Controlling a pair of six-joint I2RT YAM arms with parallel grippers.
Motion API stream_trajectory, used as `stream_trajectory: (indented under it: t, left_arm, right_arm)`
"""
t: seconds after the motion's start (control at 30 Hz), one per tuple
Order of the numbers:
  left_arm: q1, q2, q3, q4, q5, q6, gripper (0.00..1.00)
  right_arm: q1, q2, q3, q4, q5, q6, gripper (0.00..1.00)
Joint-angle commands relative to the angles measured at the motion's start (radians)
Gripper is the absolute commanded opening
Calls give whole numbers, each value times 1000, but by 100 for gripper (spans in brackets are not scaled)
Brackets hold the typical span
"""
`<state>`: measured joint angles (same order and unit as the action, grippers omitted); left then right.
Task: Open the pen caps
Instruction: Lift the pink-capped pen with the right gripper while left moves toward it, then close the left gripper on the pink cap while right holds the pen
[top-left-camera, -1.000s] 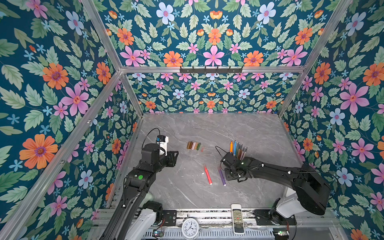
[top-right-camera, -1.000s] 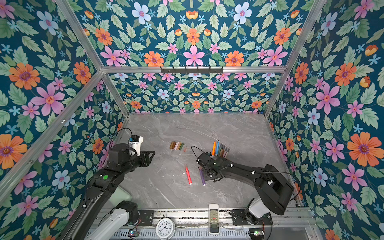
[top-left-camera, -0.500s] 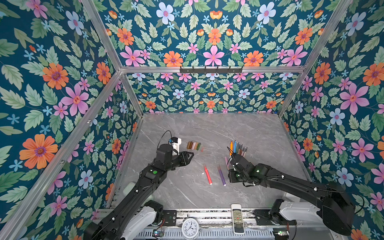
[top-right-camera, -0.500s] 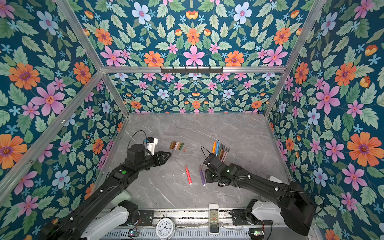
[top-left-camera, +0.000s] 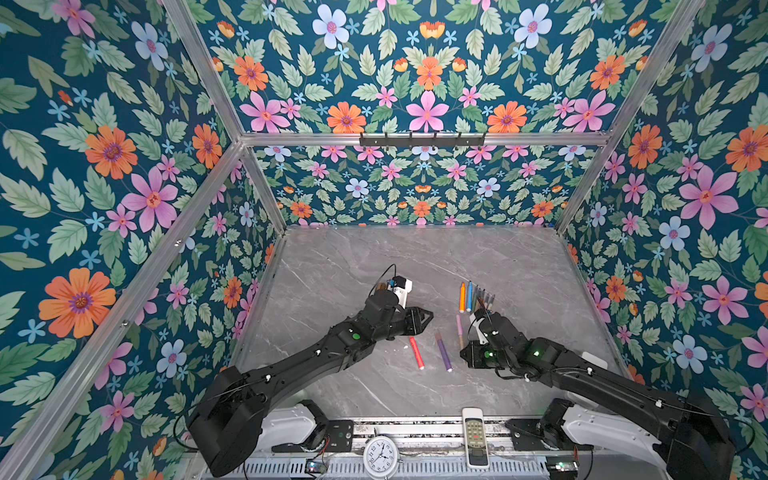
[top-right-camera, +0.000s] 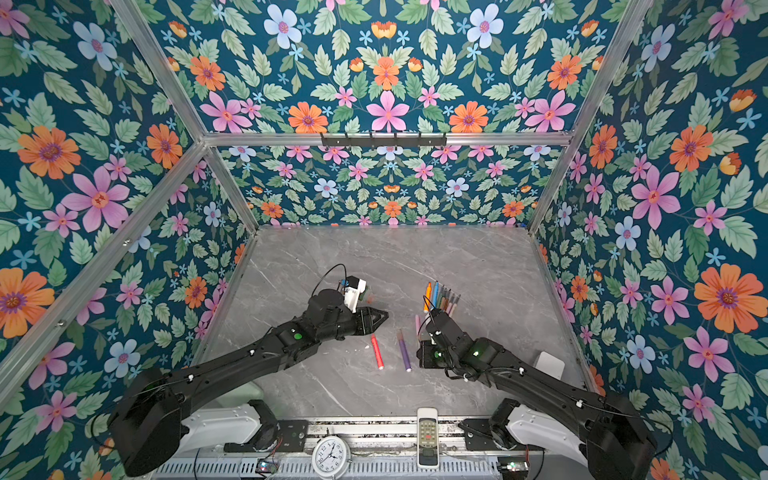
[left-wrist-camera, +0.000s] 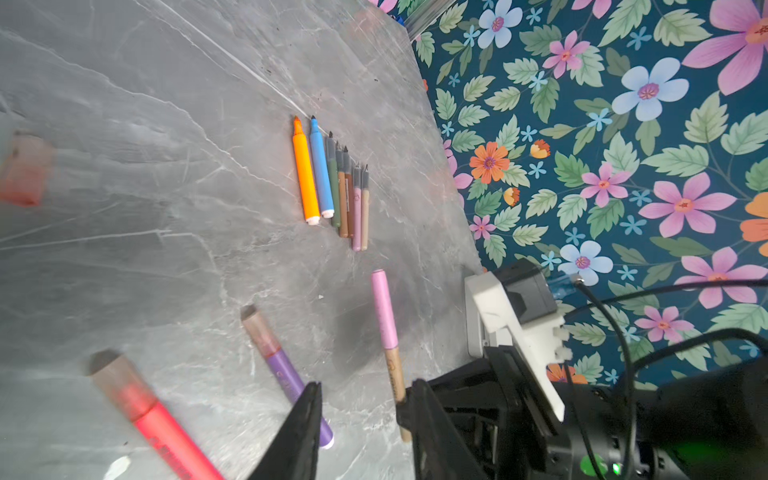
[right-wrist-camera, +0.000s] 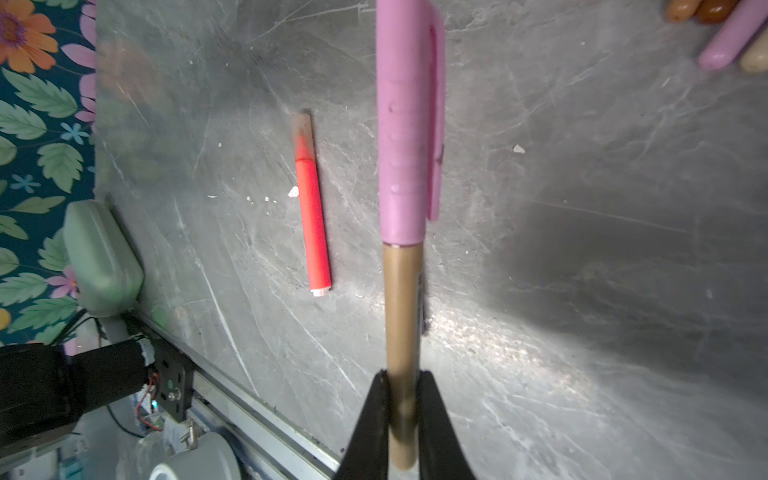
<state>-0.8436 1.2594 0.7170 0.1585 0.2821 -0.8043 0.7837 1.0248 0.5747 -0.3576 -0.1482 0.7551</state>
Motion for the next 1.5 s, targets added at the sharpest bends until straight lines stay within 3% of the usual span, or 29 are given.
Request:
stream_trajectory:
  t: [0.0, 0.37, 1.07, 1.17, 1.4, 1.47]
  left_arm:
    - [-32, 33, 13, 54, -31, -10, 38]
    - [-108, 180, 80, 83, -18, -19, 38]
    - [-112, 232, 180, -13, -70, 32, 37]
    - [-112, 238, 185, -13, -65, 36, 29]
    - [-112, 243, 194, -9, -38, 37, 0]
    - [-112, 237, 193, -5, -31, 37, 0]
  right_arm:
    - [-10, -14, -1, 63, -72, 14, 12]
    - [-9, -20, 1, 139, -153, -9, 13]
    - [14, -20, 16, 163, -227, -72, 13]
    - [14, -23, 22, 155, -226, -76, 13]
    - [14, -34, 16, 147, -215, -73, 13]
    - [14, -36, 8, 146, -199, -69, 17]
